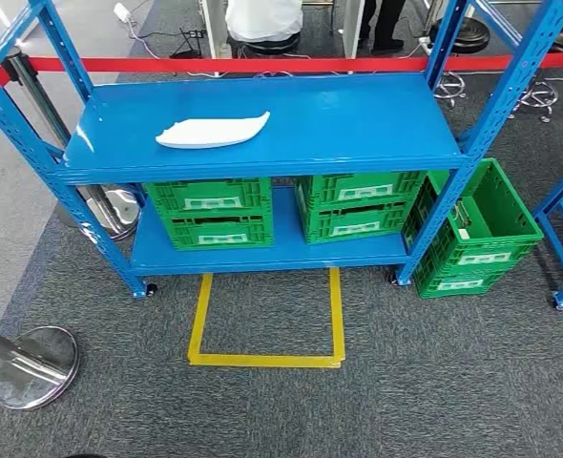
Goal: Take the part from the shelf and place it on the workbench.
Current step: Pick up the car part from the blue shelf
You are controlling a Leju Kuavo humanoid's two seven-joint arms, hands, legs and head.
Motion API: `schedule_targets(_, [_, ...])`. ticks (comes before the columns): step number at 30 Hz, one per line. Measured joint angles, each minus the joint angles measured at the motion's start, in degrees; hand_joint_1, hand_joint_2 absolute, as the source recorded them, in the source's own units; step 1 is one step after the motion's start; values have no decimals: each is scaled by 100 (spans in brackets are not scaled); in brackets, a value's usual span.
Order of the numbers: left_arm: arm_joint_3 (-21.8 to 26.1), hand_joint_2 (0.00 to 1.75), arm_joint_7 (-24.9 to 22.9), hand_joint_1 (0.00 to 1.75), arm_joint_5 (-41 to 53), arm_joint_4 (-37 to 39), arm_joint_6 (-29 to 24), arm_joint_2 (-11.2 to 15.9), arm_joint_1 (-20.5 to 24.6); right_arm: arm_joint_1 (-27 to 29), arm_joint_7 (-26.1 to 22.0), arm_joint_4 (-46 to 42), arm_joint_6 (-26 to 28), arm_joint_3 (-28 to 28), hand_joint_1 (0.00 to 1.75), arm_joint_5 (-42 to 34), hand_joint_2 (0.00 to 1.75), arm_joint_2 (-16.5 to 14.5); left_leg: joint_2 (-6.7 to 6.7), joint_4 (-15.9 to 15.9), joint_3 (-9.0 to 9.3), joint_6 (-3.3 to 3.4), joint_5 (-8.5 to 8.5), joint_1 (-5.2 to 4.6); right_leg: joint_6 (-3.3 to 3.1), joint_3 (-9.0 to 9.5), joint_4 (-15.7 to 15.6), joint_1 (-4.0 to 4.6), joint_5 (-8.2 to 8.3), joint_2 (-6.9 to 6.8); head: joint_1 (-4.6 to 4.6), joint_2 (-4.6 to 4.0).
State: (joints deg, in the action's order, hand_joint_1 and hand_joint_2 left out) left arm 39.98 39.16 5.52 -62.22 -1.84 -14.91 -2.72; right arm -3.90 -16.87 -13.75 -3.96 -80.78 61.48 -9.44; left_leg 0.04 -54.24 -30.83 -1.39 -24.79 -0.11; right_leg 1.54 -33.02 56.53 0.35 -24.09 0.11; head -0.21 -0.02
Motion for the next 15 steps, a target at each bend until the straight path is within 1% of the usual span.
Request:
schedule_targets(2, [-151, 0, 12, 0, -7, -341, 21, -46, -121, 0, -4, 4, -8, 0, 0, 12, 175, 0, 0, 0, 0, 0, 0, 0, 0, 0, 0, 0, 0, 0, 0, 0])
schedule_targets(5, [-681, 0, 46, 0, -17, -1358, -53, -141, -480, -2, 6, 13, -20, 0, 0, 73, 175, 0, 0, 0, 0, 0, 0, 0, 0, 0, 0, 0, 0, -2, 0, 0])
schedule_targets(8, [-1292, 0, 56, 0, 3, -2159, -415, -142, -772, -8, 62, 15, -13, 2, 0, 117, 175, 0, -1, -1, -1, 0, 0, 0, 0, 1, 0, 0, 0, -4, 1, 0])
schedule_targets(11, [-1971, 0, 81, 0, 125, -2757, -913, -30, -1011, -12, 67, 15, -22, 4, 0, 133, 175, 0, -1, -1, -1, 1, 1, 0, 0, 1, 0, 0, 0, -4, 0, 1])
schedule_targets(15, [-2760, 0, 88, 0, 324, -3282, -1374, 174, -1226, -18, -9, 15, -46, 44, 0, 180, 0, 0, -1, -1, 0, 1, 1, 0, 0, 3, 0, 0, 1, -4, 0, 0])
